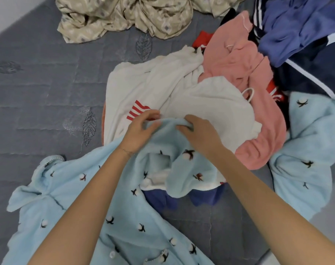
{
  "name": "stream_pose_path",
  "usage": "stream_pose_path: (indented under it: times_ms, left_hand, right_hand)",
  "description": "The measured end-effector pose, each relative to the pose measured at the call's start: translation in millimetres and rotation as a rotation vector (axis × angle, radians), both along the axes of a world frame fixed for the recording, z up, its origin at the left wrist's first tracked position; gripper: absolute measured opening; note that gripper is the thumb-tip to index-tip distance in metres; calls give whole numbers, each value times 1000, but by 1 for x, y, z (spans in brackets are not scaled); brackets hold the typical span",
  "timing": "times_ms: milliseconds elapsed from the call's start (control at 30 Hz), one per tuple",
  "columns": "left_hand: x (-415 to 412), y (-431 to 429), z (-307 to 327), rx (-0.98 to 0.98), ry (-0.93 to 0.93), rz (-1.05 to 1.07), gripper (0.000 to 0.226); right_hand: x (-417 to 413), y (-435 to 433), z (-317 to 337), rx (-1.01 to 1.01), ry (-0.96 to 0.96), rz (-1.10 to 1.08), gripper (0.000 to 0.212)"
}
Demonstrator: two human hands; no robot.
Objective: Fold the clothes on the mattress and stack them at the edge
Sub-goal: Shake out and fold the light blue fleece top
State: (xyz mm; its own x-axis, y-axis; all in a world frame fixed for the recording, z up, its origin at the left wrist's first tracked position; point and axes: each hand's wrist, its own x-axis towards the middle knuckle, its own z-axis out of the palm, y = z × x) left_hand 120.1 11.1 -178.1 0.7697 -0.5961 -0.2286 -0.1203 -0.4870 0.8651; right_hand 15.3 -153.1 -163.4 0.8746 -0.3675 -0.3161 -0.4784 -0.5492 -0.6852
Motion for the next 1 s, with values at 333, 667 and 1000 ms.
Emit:
stream_pose_path:
  times_ms: [333, 667, 1000]
  left_hand:
    - [3, -47, 16, -41, 15, 3, 29]
    - [-2, -51, 8, 16, -137, 212, 17]
    - [-42, 19, 0, 367, -444, 214, 49]
  right_hand:
    - [-9, -58, 15, 170, 157, 183, 37]
    - [12, -106, 41, -100, 3, -223, 21]
    - [5, -49, 30, -467, -134, 61, 41]
